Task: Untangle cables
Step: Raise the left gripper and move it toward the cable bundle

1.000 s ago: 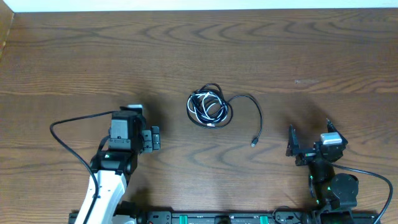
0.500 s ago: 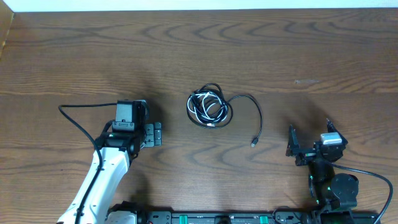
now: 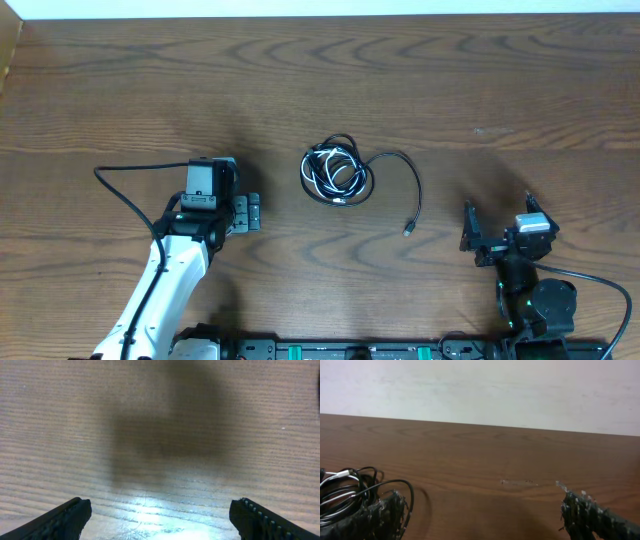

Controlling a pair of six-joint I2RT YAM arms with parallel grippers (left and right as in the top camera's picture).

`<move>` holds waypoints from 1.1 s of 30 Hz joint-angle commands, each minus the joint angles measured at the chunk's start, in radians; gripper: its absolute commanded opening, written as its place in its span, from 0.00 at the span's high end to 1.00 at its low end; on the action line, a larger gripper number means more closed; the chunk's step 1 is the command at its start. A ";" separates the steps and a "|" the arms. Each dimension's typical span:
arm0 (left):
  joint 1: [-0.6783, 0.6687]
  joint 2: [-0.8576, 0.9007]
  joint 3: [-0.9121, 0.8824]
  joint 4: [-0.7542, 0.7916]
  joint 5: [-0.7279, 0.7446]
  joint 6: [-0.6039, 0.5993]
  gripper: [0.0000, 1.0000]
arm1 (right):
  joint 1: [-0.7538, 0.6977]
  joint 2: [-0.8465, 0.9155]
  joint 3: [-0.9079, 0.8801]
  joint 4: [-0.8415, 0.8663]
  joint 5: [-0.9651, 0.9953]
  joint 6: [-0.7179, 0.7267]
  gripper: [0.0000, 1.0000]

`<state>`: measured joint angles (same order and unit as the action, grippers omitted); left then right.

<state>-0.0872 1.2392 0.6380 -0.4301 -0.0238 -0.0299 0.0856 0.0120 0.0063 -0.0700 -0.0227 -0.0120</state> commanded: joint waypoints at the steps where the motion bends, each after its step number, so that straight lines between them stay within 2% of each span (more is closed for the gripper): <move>1: -0.004 0.006 0.024 0.009 0.013 -0.012 0.06 | 0.008 -0.005 -0.001 -0.005 -0.006 -0.012 0.01; 10: -0.004 0.006 0.023 0.009 0.023 -0.014 0.06 | 0.008 -0.005 -0.001 -0.005 -0.006 -0.012 0.01; 15: -0.004 0.006 0.023 0.013 0.149 -0.014 0.06 | 0.008 -0.005 -0.001 -0.005 -0.006 -0.012 0.01; 18: -0.004 0.006 0.023 0.027 0.151 -0.018 0.06 | 0.008 -0.005 -0.001 -0.005 -0.006 -0.012 0.01; 25: -0.004 0.007 0.023 0.274 0.146 -0.016 0.06 | 0.008 -0.005 -0.001 -0.005 -0.006 -0.012 0.01; 33: -0.004 0.033 0.023 0.437 0.084 -0.009 0.06 | 0.008 -0.005 -0.001 -0.005 -0.006 -0.012 0.01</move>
<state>-0.0883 1.2472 0.6418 -0.0296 0.0868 -0.0334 0.0856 0.0120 0.0063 -0.0704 -0.0231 -0.0120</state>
